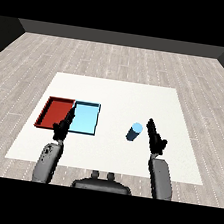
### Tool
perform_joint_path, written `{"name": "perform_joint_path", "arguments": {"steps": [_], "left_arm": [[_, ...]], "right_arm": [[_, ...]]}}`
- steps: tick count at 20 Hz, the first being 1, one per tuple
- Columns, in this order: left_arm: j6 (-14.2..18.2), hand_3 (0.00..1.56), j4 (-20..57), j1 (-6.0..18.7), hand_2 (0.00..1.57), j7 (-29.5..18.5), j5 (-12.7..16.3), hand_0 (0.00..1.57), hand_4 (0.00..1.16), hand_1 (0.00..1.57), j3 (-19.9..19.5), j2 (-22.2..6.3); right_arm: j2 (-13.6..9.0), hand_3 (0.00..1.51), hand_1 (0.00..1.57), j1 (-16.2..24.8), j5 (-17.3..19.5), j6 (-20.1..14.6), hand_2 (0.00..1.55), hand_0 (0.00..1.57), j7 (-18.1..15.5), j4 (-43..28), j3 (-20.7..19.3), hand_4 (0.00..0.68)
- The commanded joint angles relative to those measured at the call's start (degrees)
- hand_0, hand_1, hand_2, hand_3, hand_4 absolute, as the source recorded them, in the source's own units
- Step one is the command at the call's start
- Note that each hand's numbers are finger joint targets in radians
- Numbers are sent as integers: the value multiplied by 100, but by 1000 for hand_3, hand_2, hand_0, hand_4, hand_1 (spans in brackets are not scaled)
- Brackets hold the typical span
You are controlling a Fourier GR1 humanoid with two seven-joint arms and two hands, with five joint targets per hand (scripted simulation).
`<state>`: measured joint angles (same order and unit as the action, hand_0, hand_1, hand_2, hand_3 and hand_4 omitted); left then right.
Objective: Pick the blue can and put it in the blue box
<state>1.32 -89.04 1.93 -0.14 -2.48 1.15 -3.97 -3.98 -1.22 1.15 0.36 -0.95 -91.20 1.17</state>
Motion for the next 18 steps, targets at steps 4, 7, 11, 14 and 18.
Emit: {"name": "perform_joint_path", "arguments": {"steps": [4, 7, 11, 14, 18], "left_arm": [[-34, 0, -95, -94, 0, -77, -35, 0, 0, 0, -213, -81], [-448, 0, -620, 3, 0, -1025, 644, 0, 0, 0, -363, 15], [-716, 0, -185, -26, 0, -1676, 777, 0, 0, 0, -518, -56], [-682, 0, -283, -212, 0, -1796, 769, 0, 0, 0, -354, 161], [-1001, 0, -147, -125, 0, -1707, 1030, 0, 0, 0, -690, -158]], "right_arm": [[37, 0, 0, -8, 205, -102, 0, 0, 137, 112, -53, 0], [323, 0, 0, -193, -564, 332, 0, 0, -558, -256, -65, 0], [194, 0, 0, 306, -641, 797, 0, 0, -1497, 146, -61, 0], [250, 0, 0, -203, -715, 807, 0, 0, -1553, 573, -182, 0], [0, 0, 0, -137, -808, 953, 0, 0, -1499, 528, -394, 0]]}}
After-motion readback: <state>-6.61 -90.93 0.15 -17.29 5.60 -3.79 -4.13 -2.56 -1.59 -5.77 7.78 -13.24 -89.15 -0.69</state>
